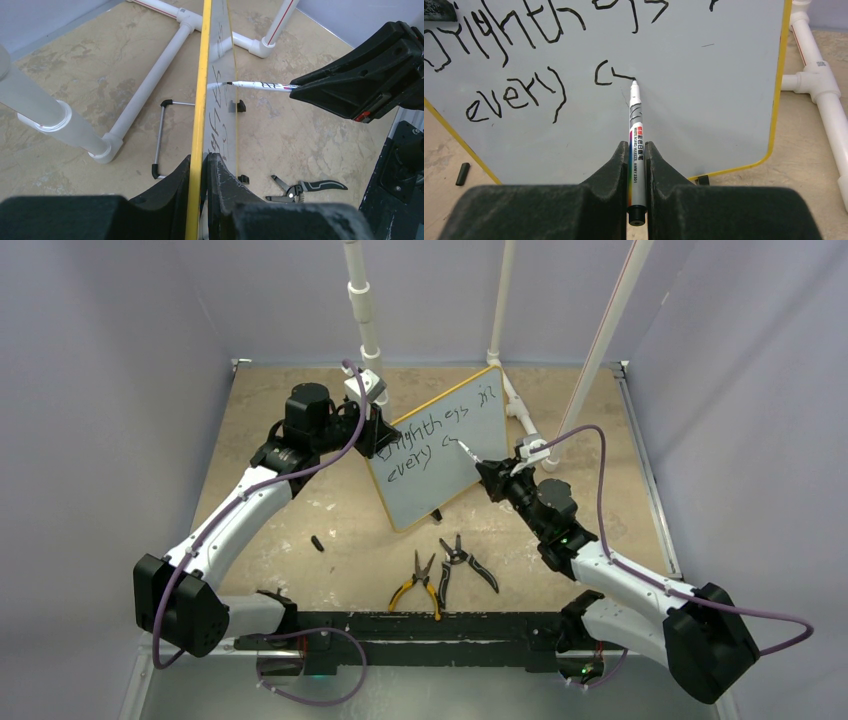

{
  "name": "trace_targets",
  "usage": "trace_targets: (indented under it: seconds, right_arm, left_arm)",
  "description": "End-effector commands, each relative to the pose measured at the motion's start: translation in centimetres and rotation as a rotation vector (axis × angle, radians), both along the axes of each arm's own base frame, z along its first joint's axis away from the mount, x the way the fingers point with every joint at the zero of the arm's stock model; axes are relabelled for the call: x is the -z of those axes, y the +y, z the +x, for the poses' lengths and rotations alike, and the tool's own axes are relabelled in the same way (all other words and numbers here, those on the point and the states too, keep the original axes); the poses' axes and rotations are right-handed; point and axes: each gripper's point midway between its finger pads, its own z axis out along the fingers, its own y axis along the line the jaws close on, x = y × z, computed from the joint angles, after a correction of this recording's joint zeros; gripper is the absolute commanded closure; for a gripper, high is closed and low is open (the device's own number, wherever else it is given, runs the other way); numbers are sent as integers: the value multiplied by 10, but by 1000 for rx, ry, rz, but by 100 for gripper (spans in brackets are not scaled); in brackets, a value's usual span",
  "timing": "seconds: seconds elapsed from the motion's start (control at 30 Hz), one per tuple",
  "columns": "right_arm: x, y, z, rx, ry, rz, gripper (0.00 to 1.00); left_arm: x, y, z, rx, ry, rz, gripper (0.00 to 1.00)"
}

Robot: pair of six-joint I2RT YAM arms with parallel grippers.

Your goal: Write a sentence on the whiteboard

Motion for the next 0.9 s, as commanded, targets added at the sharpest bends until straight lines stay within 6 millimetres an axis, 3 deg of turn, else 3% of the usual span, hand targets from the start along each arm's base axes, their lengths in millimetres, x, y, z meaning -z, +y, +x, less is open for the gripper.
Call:
trace_targets:
  seconds: [0.0,0.33,0.87]
  right_arm:
    - [-23,0,9,27,-56,28,100]
    - [-46,6,9,-5,-126,53,100]
    - [-31,18,-1,-89,-99,30,100]
  left_arm:
    - [-18,12,12,-59,-111,21,100]
    - [-17,12,12,-58,-110,21,100]
    - [-18,12,11,-56,-111,20,100]
